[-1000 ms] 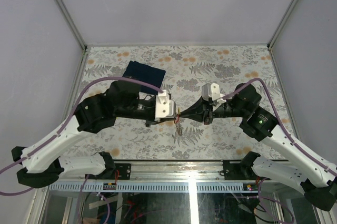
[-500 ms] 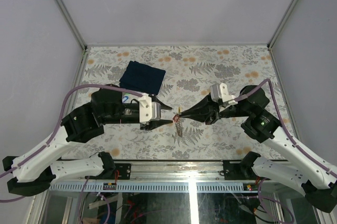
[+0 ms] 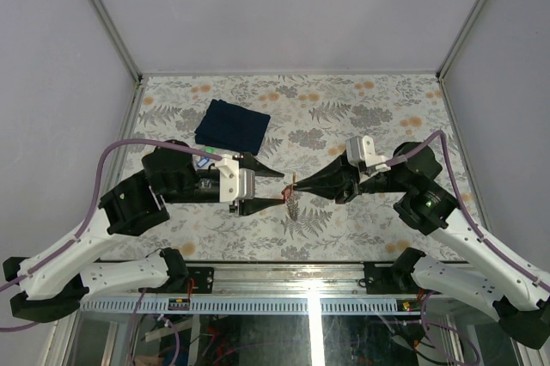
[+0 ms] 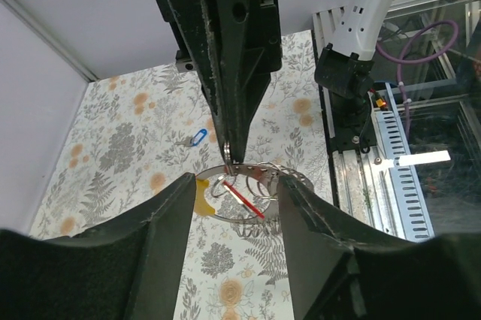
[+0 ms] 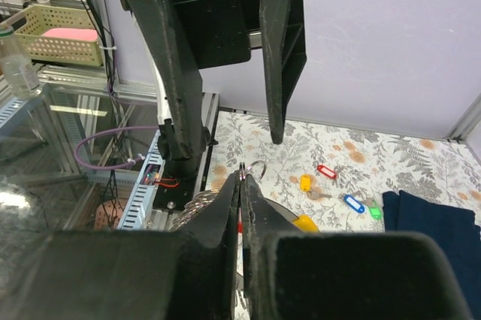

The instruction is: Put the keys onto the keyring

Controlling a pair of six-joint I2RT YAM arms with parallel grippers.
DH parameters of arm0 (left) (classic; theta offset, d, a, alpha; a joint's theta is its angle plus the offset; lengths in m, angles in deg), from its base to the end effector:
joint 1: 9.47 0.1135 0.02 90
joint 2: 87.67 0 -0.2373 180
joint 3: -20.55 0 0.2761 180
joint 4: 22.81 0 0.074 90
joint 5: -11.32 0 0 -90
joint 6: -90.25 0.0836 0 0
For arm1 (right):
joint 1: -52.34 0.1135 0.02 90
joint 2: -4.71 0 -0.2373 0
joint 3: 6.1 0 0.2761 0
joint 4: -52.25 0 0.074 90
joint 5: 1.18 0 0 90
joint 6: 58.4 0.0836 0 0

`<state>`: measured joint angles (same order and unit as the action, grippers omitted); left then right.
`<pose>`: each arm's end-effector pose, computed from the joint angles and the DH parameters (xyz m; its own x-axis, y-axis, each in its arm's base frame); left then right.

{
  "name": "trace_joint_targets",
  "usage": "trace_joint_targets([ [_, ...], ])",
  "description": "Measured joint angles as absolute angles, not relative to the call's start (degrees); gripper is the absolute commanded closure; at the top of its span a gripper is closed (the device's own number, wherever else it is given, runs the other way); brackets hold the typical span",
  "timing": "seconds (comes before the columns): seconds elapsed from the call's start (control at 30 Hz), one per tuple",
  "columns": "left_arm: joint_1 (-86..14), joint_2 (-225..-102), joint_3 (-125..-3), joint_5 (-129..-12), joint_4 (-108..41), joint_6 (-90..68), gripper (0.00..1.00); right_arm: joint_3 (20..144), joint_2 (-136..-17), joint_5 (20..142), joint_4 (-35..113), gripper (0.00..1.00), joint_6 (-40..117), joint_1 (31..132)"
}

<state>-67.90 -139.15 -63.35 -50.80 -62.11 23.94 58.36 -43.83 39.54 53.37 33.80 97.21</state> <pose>0.0987 -0.2353 0.4295 0.3428 0.1205 -0.9316 0.9374 0.0206 0.3476 0.1334 0.2222 0.4047 0.1701 0.2047 -0.9639 -0.9811 -0.0568 -0.1852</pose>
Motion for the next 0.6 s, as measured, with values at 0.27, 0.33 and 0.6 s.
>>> trace_joint_targets([
  [0.27,-67.9,-139.7,-62.5,-48.5,-62.0,23.2,0.46,57.7,-43.0,42.4,54.1,1.00,34.0,97.2],
  [0.33,-67.9,-140.0,-62.5,-48.0,-62.0,23.2,0.45,57.7,-43.0,42.8,54.3,1.00,34.1,97.2],
  [0.6,-67.9,-141.0,-62.4,-47.1,-61.9,23.1,0.45,57.5,-42.8,43.3,54.6,1.00,34.4,97.2],
])
